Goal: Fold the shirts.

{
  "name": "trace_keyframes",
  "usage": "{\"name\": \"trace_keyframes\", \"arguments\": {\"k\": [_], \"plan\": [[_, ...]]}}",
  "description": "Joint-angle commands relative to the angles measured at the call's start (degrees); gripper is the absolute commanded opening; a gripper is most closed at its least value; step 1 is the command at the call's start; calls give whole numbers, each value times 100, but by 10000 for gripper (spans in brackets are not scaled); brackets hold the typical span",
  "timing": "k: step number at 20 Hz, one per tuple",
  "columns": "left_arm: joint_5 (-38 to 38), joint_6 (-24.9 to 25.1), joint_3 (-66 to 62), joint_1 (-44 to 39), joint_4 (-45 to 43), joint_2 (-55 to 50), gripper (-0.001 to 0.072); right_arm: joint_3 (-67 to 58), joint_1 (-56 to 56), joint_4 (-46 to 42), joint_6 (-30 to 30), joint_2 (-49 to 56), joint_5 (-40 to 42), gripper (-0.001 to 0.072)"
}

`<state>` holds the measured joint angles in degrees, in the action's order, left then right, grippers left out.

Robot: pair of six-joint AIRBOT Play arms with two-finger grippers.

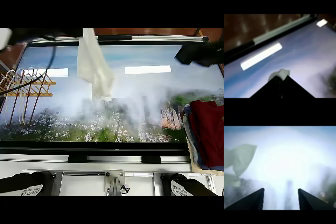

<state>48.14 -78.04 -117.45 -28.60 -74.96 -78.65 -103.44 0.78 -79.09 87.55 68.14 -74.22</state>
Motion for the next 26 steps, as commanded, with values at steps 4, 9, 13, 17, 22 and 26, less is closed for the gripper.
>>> {"name": "trace_keyframes", "arguments": {"k": [4, 9, 13, 17, 22, 26], "plan": [[560, -4, -17, -597, -264, 1104, 28, -422, 0, -752, -103, -1270, 525, 544], [2667, -22, 754, -581, -1123, 1097, 29, -184, 0, -673, 48, -1239, -1705, 544], [2865, 2, 1731, -581, -1355, 1102, 28, 1709, 4, 151, 142, -1290, -2312, 546], [2900, 2, 2159, -584, -1530, 1104, 28, 4240, 4, 1539, 7, -1283, -1416, 670], [2898, 2, 2157, -581, -1554, 1237, 28, 6275, 4, 2691, -205, -1187, -13, 670], [2898, 0, 2157, -581, -1659, 1397, 28, 6736, 7, 3333, -654, -411, 555, 669]]}}
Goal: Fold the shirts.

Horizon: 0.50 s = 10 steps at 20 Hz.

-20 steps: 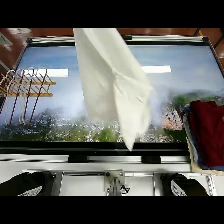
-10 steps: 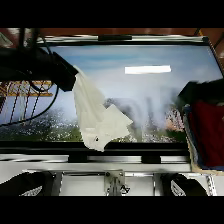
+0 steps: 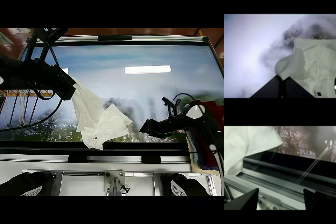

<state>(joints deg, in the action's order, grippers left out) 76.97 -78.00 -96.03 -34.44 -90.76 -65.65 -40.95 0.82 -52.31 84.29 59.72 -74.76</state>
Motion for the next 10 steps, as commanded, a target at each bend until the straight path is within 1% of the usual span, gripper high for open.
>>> {"name": "trace_keyframes", "arguments": {"k": [1, 3, 5, 7, 10], "plan": [[15, -4, 15, 2, -79, 133, 28, 487, 2, 922, -459, 632, 798, 669], [13, -7, 15, 2, -79, 186, 28, 487, 120, 1552, -765, 1036, 1139, 669], [11, -13, 15, 2, -79, 221, 28, 481, 461, 1917, -975, 1355, 1451, 669], [9, -28, 15, 0, -76, 243, 28, 481, 765, 1917, -979, 1521, 1825, 669], [7, -28, 15, 2, -79, 267, 29, 481, 828, 1906, -946, 1582, 2114, 669]]}}
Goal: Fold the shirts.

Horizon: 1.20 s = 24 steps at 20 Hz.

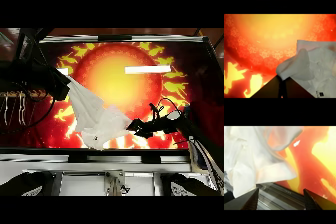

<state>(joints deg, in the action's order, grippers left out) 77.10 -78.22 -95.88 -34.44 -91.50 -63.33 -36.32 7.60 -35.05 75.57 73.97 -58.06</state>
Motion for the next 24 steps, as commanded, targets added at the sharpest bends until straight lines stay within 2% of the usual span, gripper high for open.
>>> {"name": "trace_keyframes", "arguments": {"k": [1, 9, 16, 21, 23, 24], "plan": [[-13, -7, 0, 2, -2, 35, 28, 17, 153, 179, -26, 157, 503, 669], [-251, -13, 0, 0, 0, 37, 29, 17, 160, 214, 391, 170, 675, 669], [-358, -114, 0, 0, 0, 48, 28, 17, 872, 199, 848, 170, 1414, 669], [-363, -111, -2, 2, -2, 131, 28, 17, 866, 219, 1088, 208, 1443, 668], [-363, -111, -2, 0, -2, 157, 28, 17, 868, 422, 1060, 382, 1329, 563], [-363, -111, -2, 2, -2, 168, 29, 17, 898, 551, 981, 476, 1287, 472]]}}
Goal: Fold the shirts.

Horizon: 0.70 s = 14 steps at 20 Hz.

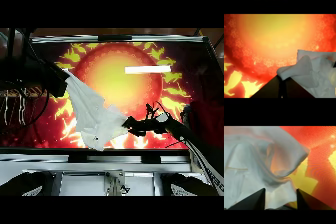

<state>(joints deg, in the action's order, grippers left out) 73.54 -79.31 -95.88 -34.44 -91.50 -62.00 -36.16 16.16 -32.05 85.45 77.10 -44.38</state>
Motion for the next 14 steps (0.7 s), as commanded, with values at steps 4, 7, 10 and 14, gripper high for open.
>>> {"name": "trace_keyframes", "arguments": {"k": [4, 7, 10, 14], "plan": [[-7, -2, -2, 2, -2, 68, 29, -11, 299, 369, -85, 273, -31, 53], [-4, 0, -2, 2, -4, 105, 29, -208, 201, 46, -382, 181, -400, 52], [-50, -9, -96, 0, 0, 157, 28, -734, -44, -774, -380, -326, -787, 52], [-723, -140, -529, 0, 0, 240, 28, -1895, -671, -1480, -382, -1379, -1014, 52]]}}
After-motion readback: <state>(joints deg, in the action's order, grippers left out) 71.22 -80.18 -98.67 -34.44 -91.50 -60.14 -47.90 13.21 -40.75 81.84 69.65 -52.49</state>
